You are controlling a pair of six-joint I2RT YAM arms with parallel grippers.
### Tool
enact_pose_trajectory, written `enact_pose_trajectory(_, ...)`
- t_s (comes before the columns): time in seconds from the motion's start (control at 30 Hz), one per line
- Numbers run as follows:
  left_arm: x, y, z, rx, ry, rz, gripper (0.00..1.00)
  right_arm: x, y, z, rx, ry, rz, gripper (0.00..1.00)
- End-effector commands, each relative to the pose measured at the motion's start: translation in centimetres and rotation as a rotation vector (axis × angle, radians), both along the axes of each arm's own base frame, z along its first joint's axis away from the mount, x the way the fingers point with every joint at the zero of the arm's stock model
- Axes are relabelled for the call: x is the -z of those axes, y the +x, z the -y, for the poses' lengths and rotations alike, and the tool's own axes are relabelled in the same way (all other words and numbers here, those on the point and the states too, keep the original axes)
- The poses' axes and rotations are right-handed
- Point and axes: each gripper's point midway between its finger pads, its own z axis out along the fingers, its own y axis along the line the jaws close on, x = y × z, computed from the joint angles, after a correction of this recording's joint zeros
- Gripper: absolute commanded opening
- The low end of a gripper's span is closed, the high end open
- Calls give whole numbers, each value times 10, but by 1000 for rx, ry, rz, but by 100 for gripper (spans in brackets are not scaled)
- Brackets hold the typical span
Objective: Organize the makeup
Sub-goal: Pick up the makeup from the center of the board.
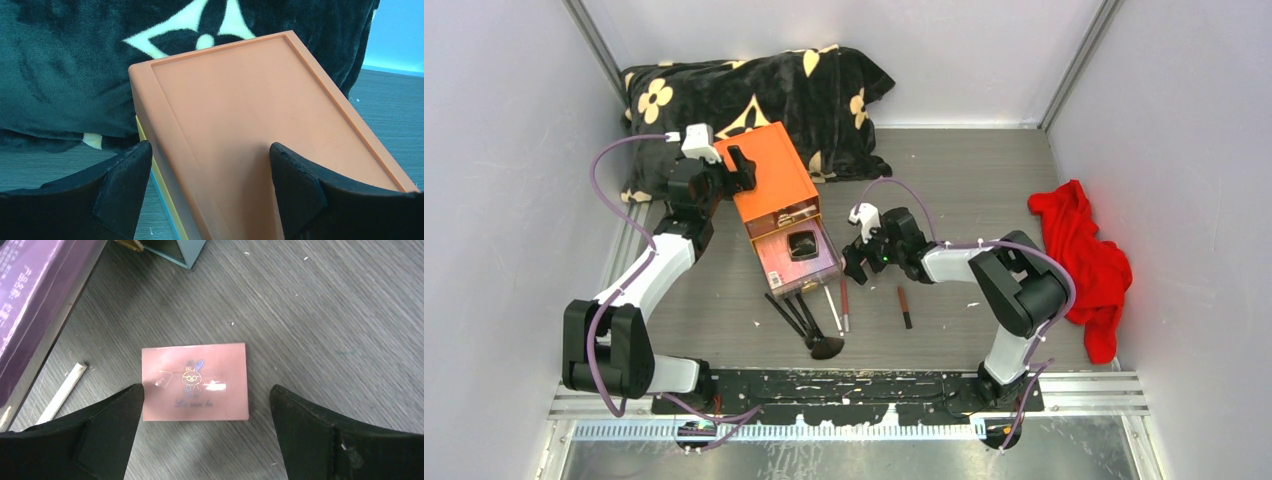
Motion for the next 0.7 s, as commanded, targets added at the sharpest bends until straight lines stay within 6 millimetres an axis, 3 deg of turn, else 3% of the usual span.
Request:
enact_pose_trajectory(0.0, 104, -37, -12, 10, 134, -357, 85, 5, 8, 1, 14, -42, 5, 100)
enact_pose_trajectory(0.3, 110, -37, -11, 14, 134, -367, 85, 26, 2, 9, 56, -90, -56, 100)
enact_pose_trajectory(0.47, 109, -38, -11, 13, 134, -365, 85, 44, -1, 20, 167, -148, -137, 100)
enact_pose_trajectory(0.67, 107, -37, -10, 16, 130, -358, 85, 48, -11, 30, 253, -185, -165, 100)
